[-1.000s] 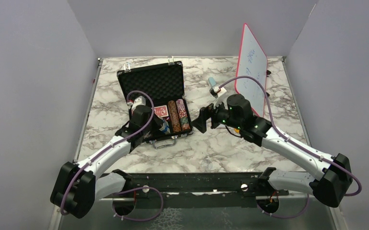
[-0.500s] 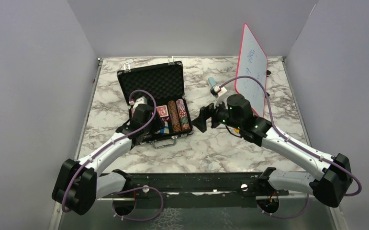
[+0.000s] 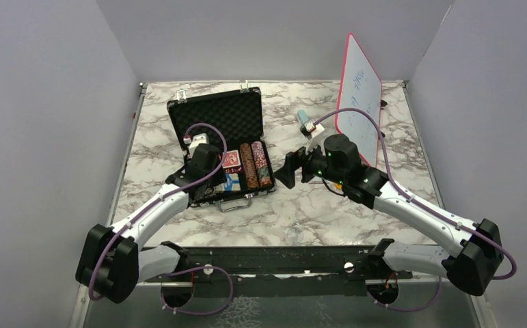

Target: Pack up texas hold em set

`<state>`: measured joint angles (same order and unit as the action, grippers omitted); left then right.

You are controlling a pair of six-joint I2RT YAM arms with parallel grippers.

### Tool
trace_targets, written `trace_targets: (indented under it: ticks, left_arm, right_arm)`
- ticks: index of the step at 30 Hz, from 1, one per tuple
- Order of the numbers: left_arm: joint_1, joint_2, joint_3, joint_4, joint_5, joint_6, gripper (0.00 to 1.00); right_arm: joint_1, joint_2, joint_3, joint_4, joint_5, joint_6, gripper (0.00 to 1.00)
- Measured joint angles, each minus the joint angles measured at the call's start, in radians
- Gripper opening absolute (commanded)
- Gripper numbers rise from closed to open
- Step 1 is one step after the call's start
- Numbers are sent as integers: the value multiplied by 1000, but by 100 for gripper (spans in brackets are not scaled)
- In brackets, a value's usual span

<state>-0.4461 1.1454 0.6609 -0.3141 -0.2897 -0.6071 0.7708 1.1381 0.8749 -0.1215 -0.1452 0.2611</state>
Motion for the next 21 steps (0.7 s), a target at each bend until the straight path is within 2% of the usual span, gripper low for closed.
trace_targets:
  ticks: [4,7,15,21]
  left_arm:
    - [0,32,0,-4,2,7,23]
    - [0,55,0,-3,11,8,14]
    - [7,104,-4,30,83,6,12]
    - [20,142,-16,56,109,16,16]
  right_arm:
    - [0,0,0,0,2,0,97]
    - [0,0,0,0,3,0,97]
    - [0,1,0,-2,9,0,97]
    - [0,5,0,-6,21,0,97]
